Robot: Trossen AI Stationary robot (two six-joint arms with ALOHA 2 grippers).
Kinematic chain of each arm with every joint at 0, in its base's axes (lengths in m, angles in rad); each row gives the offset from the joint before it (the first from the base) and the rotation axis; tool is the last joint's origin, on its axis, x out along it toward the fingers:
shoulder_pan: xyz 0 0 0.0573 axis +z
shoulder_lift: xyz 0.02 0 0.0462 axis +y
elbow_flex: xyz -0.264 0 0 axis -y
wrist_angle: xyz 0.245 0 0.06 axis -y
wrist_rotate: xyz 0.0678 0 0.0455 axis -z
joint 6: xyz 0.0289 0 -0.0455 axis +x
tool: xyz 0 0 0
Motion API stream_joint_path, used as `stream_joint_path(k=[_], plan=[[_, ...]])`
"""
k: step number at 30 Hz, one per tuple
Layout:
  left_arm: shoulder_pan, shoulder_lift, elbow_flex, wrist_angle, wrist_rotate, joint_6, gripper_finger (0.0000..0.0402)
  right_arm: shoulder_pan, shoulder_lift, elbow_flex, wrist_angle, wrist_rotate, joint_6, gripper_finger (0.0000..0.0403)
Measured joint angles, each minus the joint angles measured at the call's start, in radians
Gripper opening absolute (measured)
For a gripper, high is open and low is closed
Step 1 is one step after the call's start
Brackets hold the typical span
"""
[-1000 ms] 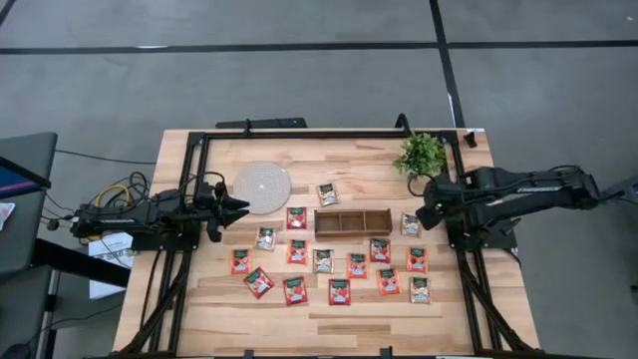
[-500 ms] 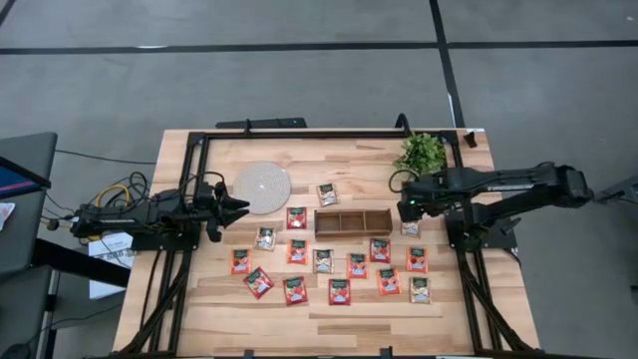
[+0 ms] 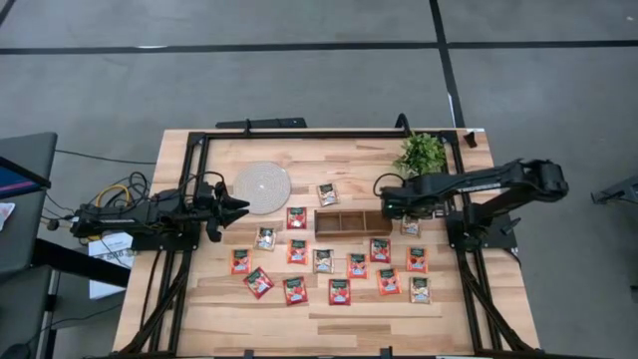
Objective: Pick & Place Tea
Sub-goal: Put the yellow tea bag into the right section of the wooden organizer
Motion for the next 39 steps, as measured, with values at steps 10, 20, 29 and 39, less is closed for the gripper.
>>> stream_joint_path(k=[10,20,29,39], plan=[[0.000,0.000,0.000,0.000,0.000,0.000,0.0129,-0.023,0.057,-0.017,0.000,0.038,0.130,0.0225],[0.000,0.000,0.001,0.000,0.000,0.000,0.0129,0.007,-0.028,-0.140,0.122,0.011,0.336,0.0225],[0.000,0.000,0.001,0.000,-0.003,0.004,0.0129,0.057,-0.056,-0.205,0.137,0.012,0.516,0.0225],[0.000,0.000,0.001,0.000,-0.015,0.004,0.0129,0.068,-0.046,-0.205,0.111,0.050,0.542,0.0225]])
